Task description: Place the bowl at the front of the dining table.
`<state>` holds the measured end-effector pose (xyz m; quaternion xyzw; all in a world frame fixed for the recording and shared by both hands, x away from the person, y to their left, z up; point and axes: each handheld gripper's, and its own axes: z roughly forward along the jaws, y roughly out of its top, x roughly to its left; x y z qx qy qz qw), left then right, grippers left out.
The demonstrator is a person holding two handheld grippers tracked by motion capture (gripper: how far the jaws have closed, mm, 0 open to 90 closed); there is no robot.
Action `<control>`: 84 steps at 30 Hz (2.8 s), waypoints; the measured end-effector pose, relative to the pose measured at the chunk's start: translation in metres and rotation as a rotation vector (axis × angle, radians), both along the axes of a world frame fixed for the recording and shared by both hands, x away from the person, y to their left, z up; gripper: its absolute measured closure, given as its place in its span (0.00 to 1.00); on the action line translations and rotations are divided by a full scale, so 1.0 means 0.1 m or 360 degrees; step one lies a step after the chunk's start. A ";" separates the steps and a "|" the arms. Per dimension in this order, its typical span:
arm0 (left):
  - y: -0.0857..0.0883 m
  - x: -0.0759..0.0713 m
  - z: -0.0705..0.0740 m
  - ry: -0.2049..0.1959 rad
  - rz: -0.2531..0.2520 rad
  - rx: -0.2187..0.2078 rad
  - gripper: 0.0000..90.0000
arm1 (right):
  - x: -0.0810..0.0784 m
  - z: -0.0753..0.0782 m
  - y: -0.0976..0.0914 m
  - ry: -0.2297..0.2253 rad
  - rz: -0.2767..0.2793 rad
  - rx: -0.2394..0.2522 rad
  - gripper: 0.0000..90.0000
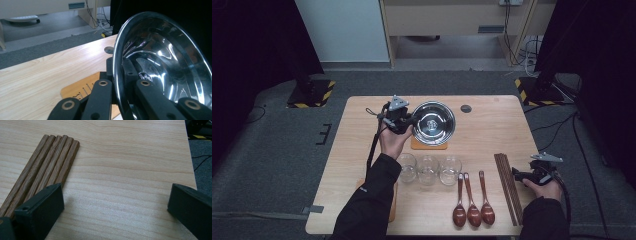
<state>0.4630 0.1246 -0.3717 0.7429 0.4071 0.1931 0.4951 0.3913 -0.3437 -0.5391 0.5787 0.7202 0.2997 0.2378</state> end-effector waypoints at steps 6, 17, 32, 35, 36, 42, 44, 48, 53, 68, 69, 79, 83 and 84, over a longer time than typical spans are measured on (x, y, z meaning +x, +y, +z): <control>-0.02 0.09 -0.04 0.0020 0.0017 0.0001 0.96 | 0.00 0.00 0.00 -0.0001 0.0001 -0.0001 0.01; -0.08 0.23 -0.12 0.0045 0.0039 0.0038 0.96 | 0.00 0.00 0.00 -0.0002 0.0002 -0.0002 0.01; -0.15 0.39 -0.14 0.0063 0.0069 0.0053 0.96 | 0.00 0.00 0.00 -0.0001 0.0000 -0.0001 0.01; -0.15 0.42 -0.16 0.0075 0.0078 0.0059 0.96 | 0.00 0.00 0.00 0.0000 0.0000 -0.0001 0.01; -0.16 0.44 -0.16 0.0076 0.0080 0.0057 0.96 | 0.00 0.00 0.00 -0.0002 0.0003 -0.0003 0.01; -0.18 0.49 -0.20 0.0098 0.0091 0.0073 0.96 | 0.00 0.00 0.00 0.0000 0.0000 0.0000 0.01; -0.18 0.52 -0.22 0.0109 0.0101 0.0078 0.96 | 0.00 0.00 0.00 0.0000 0.0000 0.0000 0.01; -0.18 0.55 -0.25 0.0120 0.0111 0.0083 0.96 | 0.00 0.00 0.00 0.0000 0.0000 0.0000 0.01; -0.20 0.61 -0.30 0.0138 0.0115 0.0098 0.96 | 0.00 0.00 0.00 -0.0001 0.0000 -0.0001 0.01; -0.23 0.73 -0.50 0.0205 0.0132 0.0155 0.96 | 0.00 0.00 0.00 0.0000 0.0000 0.0000 0.01; -0.23 0.73 -0.51 0.0209 0.0133 0.0154 0.96 | 0.00 0.00 0.00 0.0000 0.0000 0.0000 0.01; -0.25 0.80 -0.62 0.0240 0.0141 0.0184 0.96 | 0.00 0.00 0.00 0.0000 0.0000 0.0000 0.01; -0.23 0.83 -0.66 0.0259 0.0153 0.0192 0.96 | 0.00 0.00 0.00 0.0000 0.0000 0.0000 0.01; -0.23 0.84 -0.66 0.0260 0.0156 0.0197 0.96 | 0.00 0.00 0.00 0.0000 0.0000 0.0000 0.01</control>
